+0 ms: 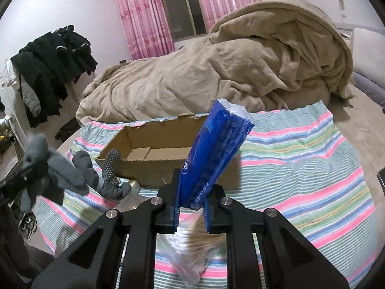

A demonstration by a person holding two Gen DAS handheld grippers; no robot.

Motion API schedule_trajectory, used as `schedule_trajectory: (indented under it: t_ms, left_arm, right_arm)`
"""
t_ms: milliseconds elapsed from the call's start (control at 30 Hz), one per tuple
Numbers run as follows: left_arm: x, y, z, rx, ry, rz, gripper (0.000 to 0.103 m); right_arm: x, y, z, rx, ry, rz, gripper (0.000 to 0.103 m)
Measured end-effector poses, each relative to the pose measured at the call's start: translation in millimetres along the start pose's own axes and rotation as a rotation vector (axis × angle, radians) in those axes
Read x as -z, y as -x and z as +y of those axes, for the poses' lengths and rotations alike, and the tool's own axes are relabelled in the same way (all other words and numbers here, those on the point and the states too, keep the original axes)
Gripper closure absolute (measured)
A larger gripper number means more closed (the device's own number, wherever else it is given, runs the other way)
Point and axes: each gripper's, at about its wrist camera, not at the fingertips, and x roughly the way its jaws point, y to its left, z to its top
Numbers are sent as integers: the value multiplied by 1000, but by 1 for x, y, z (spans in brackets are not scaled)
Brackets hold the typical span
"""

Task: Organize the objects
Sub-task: 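Lower the blue tissue pack into the box and open the right tool while the left tool carries the glove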

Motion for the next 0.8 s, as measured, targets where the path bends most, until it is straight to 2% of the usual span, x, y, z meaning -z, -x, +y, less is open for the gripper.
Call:
schedule_trajectory:
  t_ms: [167,367,467,567,700,800]
  left_arm:
    - [-20,-14,6,53,26,-5,61]
    - [-46,-41,16,74,55,-32,61]
    - [-55,-58,16,49,40,-28,61]
    - [-61,-81,17,66,47,-5,60]
    - [-60,-120,23,41,81,100,60]
    - [-55,-142,24,13,74,153,60]
  right_arm:
    - [-17,-3,5,-9,11,-34,87]
    - [-45,-16,11,-34,34,-67,87]
    - [-52,-36,11,-49,34,-42,87]
    - [-53,-64,12,-61,24,30,87]
    - [-48,-95,14,-73,22,118,86]
    - [-45,-108,9,-63,7,146,85]
